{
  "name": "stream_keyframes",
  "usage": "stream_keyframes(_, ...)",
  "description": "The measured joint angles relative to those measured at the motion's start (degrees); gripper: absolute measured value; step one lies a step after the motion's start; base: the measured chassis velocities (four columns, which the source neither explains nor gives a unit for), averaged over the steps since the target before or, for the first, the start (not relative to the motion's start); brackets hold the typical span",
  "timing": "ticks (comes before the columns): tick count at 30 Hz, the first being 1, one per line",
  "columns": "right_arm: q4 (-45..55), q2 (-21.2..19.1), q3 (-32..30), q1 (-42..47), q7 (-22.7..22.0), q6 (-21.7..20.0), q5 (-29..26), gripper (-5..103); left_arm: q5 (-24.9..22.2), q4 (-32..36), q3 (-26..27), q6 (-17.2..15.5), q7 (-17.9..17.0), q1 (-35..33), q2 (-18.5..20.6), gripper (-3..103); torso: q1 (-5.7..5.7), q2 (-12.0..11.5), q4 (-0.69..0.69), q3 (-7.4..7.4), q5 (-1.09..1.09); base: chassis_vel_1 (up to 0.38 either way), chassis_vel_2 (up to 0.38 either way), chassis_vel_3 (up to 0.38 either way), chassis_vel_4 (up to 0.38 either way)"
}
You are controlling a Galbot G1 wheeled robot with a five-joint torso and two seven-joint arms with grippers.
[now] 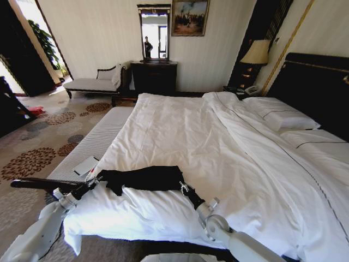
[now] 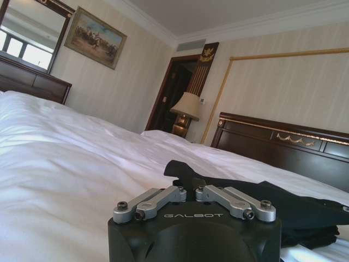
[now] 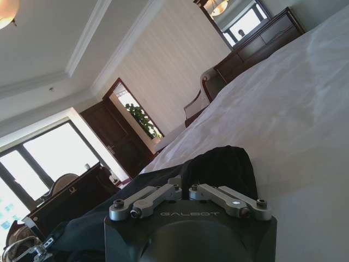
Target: Fold the clothes on the bed.
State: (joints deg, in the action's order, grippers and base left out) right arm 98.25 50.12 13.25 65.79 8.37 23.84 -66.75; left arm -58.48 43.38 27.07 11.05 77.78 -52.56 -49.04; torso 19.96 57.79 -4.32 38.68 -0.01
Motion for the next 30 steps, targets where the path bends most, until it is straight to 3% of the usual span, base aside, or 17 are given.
stream_keyframes(2, 0.21, -0.16, -0.09, 0.33, 0.15, 0.02, 0.43, -3, 0.04, 0.28, 0.07, 0.12, 0.13, -0.27, 0.22, 4, 0.00, 0.00, 0.00, 0.00, 0.00, 0.000, 0.000, 0.000, 0.000)
stream_keyframes(6, 0.44, -0.52, -0.46, 0.83, 1.19, 0.18, 1.17, 7, -0.32, 1.24, 0.43, 0.38, 0.52, -0.88, 1.23, 14, 0.00, 0.00, 0.02, 0.00, 0.00, 0.000, 0.000, 0.000, 0.000)
stream_keyframes(9, 0.71, -0.85, -1.00, 1.07, 1.76, 0.24, 1.31, 22, -2.10, 3.44, 1.14, 1.14, 1.60, -2.12, 3.74, 30, 0.00, 0.00, 0.00, 0.00, 0.00, 0.000, 0.000, 0.000, 0.000)
stream_keyframes(12, 1.04, -0.99, -1.38, 1.08, 1.78, 0.24, 1.25, 28, -3.60, 5.15, 1.78, 1.34, 2.66, -3.16, 5.27, 36, 0.00, 0.00, 0.01, 0.00, 0.00, 0.000, 0.000, 0.000, 0.000)
stream_keyframes(15, 2.63, -1.99, -2.46, 1.14, 1.65, 0.24, 0.52, 44, -6.15, 7.81, 3.64, 1.58, 5.54, -5.06, 8.71, 52, 0.00, 0.00, 0.01, 0.00, 0.00, 0.000, 0.000, 0.000, 0.000)
stream_keyframes(19, 4.95, -3.15, -4.03, 1.19, 0.17, -0.14, -1.59, 55, -6.95, 8.99, 6.47, 0.80, 4.99, -5.35, 11.38, 63, 0.00, 0.00, 0.03, 0.00, -0.01, 0.000, 0.000, 0.000, 0.000)
stream_keyframes(21, 6.11, -3.35, -5.26, 0.69, -1.76, -0.68, -2.95, 61, -6.04, 11.65, 8.90, -0.19, 0.46, -5.34, 12.61, 69, 0.00, 0.00, 0.02, 0.00, -0.02, 0.000, 0.000, 0.000, 0.000)
stream_keyframes(22, 6.58, -3.30, -6.40, -0.35, -4.01, -1.30, -3.76, 72, -5.24, 16.01, 11.16, -0.81, -8.80, -5.30, 13.52, 80, 0.00, 0.00, 0.02, 0.00, 0.01, 0.000, 0.000, 0.000, 0.000)
stream_keyframes(23, 6.58, -3.30, -6.40, -0.35, -4.01, -1.30, -3.76, 72, -5.24, 16.01, 11.16, -0.81, -8.80, -5.30, 13.52, 80, 0.00, 0.00, 0.02, 0.00, 0.01, 0.000, 0.000, 0.000, 0.000)
stream_keyframes(25, 6.58, -3.02, -7.06, -1.48, -6.21, -1.83, -4.07, 78, -4.79, 21.90, 12.72, -1.33, -19.94, -5.25, 13.86, 85, 0.00, 0.00, 0.02, 0.00, 0.02, 0.000, 0.000, 0.000, 0.000)
stream_keyframes(27, 6.11, -2.25, -7.37, -3.57, -10.77, -3.16, -4.16, 88, -3.41, 34.08, 12.82, -4.61, -36.36, -4.96, 13.67, 96, 0.00, 0.00, -0.01, 0.00, 0.02, 0.000, 0.000, 0.000, 0.000)
stream_keyframes(28, 6.11, -2.25, -7.37, -3.57, -10.77, -3.16, -4.16, 88, -3.41, 34.08, 12.82, -4.61, -36.36, -4.96, 13.67, 96, 0.00, 0.00, -0.01, 0.00, 0.02, 0.000, 0.000, 0.000, 0.000)
stream_keyframes(29, 5.63, -1.79, -7.36, -4.66, -12.78, -3.77, -4.21, 93, -1.80, 39.12, 12.02, -7.79, -44.55, -3.97, 12.90, 99, 0.00, 0.00, -0.04, 0.00, 0.07, 0.000, 0.000, 0.000, 0.000)
stream_keyframes(30, 5.39, -1.48, -7.33, -5.36, -14.01, -4.20, -4.20, 93, -0.95, 41.48, 11.56, -10.26, -49.35, -3.33, 12.28, 99, 0.01, 0.00, -0.05, 0.00, 0.06, 0.000, 0.000, 0.000, 0.000)
